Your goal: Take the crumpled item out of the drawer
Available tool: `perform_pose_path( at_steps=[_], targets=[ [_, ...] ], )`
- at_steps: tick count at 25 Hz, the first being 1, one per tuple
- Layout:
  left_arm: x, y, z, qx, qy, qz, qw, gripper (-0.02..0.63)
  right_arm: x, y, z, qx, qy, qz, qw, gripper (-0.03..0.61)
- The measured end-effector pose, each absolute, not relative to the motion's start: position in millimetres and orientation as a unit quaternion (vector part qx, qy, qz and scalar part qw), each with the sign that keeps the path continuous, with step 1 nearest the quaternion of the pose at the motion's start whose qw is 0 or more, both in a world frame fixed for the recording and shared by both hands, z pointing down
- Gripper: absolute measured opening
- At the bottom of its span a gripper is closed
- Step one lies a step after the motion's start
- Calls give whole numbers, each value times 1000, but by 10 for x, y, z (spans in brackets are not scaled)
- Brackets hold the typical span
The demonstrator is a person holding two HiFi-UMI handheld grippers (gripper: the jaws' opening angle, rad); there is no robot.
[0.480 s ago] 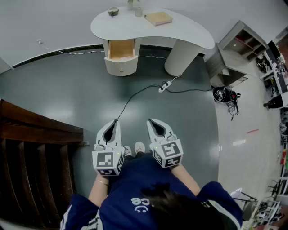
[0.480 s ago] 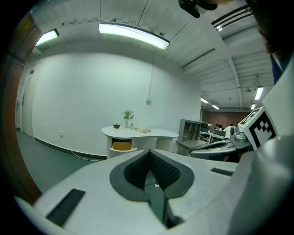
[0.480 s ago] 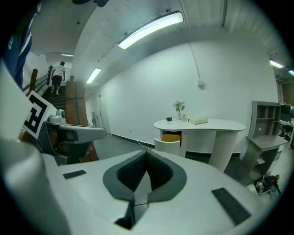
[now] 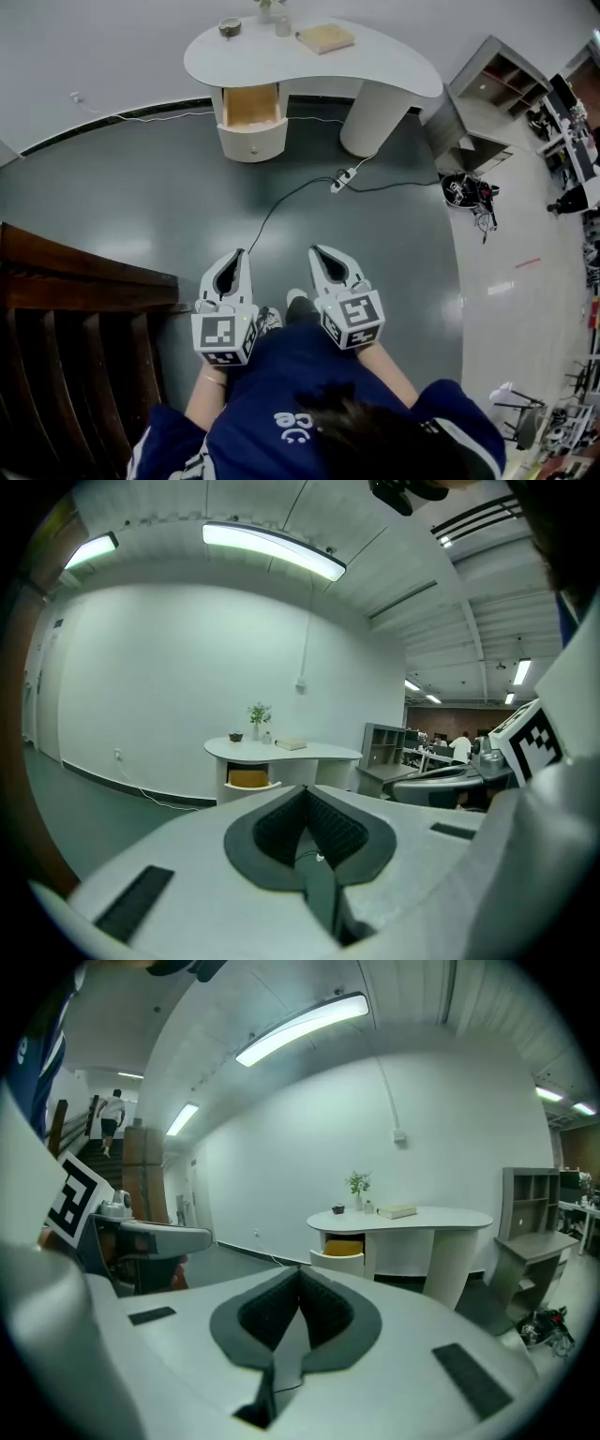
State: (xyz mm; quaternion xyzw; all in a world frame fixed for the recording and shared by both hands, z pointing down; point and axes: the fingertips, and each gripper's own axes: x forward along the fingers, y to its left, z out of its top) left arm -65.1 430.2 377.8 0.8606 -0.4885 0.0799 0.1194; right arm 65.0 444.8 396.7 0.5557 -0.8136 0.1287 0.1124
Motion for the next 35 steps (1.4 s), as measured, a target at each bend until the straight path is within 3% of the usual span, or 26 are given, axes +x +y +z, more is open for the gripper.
perform_pose_path(
  at_steps=[16,35],
  targets=[
    [-499,3378,3942,840,-518,93,136,5,905,3263,4198,531,-825,146,126,8],
    [253,2010,3916,806,-564,102,147,5,1397,1878,4338,428,-878,157,148,8]
  ],
)
